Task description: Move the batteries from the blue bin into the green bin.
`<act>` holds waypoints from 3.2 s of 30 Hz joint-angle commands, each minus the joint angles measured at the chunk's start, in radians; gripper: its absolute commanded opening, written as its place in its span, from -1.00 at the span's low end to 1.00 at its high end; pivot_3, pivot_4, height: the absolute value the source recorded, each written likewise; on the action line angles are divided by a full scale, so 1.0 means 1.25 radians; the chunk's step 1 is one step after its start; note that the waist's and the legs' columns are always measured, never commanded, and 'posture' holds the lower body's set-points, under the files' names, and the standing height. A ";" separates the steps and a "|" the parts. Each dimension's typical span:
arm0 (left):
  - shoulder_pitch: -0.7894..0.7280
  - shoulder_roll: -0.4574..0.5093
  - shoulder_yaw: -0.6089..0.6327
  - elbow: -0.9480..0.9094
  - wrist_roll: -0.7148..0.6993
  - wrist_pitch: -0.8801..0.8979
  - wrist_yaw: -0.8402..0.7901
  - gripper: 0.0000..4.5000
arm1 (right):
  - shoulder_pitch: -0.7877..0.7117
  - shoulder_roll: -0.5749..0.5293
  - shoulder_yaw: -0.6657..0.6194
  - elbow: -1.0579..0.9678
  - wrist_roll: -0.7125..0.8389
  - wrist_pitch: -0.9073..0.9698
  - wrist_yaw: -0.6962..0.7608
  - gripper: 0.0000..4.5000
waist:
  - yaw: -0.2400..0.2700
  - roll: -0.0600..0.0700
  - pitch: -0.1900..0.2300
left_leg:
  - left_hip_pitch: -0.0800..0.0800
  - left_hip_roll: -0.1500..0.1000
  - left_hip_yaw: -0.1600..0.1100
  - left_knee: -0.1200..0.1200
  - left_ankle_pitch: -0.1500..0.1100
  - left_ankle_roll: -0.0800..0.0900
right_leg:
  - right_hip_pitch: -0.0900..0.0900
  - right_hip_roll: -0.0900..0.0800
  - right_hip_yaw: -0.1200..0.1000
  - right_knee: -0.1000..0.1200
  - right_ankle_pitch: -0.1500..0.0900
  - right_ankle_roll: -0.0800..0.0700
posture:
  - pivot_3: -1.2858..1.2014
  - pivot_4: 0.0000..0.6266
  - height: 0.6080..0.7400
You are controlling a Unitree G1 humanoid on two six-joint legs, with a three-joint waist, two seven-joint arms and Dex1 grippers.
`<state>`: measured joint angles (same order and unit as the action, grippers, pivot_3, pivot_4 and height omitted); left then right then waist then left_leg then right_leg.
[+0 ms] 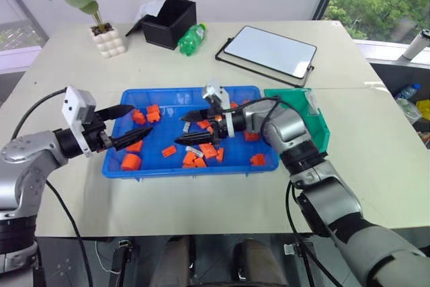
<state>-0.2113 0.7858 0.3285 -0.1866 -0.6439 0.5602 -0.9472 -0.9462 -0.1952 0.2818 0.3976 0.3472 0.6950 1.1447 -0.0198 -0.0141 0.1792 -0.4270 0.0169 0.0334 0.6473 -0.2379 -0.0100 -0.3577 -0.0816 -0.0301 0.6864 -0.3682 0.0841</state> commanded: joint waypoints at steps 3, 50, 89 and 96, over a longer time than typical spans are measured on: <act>0.015 -0.027 0.029 -0.052 -0.008 -0.024 0.044 1.00 | -0.063 0.054 -0.032 -0.005 0.024 0.117 -0.069 0.98 | -0.001 0.000 0.000 | 0.000 0.000 0.000 0.000 0.000 0.000 | 0.000 0.000 0.000 0.000 0.000 0.000 | 0.03 -0.52 1.00; 0.031 -0.023 0.037 -0.057 0.016 -0.079 0.074 1.00 | 0.090 0.212 -0.002 -0.128 -0.115 0.215 -0.598 0.98 | -0.009 0.000 0.000 | 0.000 0.000 0.000 -0.002 0.000 0.000 | -0.001 0.000 0.000 0.000 0.000 0.000 | 0.03 -0.52 1.00; 0.024 0.028 0.036 -0.014 -0.006 -0.091 -0.008 1.00 | -0.052 0.128 -0.086 -0.222 -0.163 0.217 -0.566 -0.98 | -0.018 0.000 0.000 | -0.001 -0.001 0.000 -0.003 0.000 -0.001 | -0.002 -0.001 0.000 0.000 0.000 0.000 | 0.03 -0.52 1.00; -0.086 0.012 -0.023 0.106 0.014 -0.121 -0.076 1.00 | -0.057 -0.059 -0.162 -0.438 -0.100 0.388 -0.519 -0.98 | -0.018 0.000 0.000 | -0.001 -0.001 0.000 -0.005 0.000 0.000 | -0.003 -0.001 0.000 -0.001 0.000 0.000 | 0.03 -0.52 1.00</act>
<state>-0.2969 0.8013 0.3129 -0.0669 -0.6347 0.4376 -1.0194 -1.0235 -0.2415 0.1024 -0.0705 0.1984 1.1369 0.4810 -0.0417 -0.0144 0.1791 -0.4285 0.0159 0.0337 0.6416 -0.2380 -0.0105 -0.3607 -0.0831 -0.0299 0.6847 -0.3683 0.0840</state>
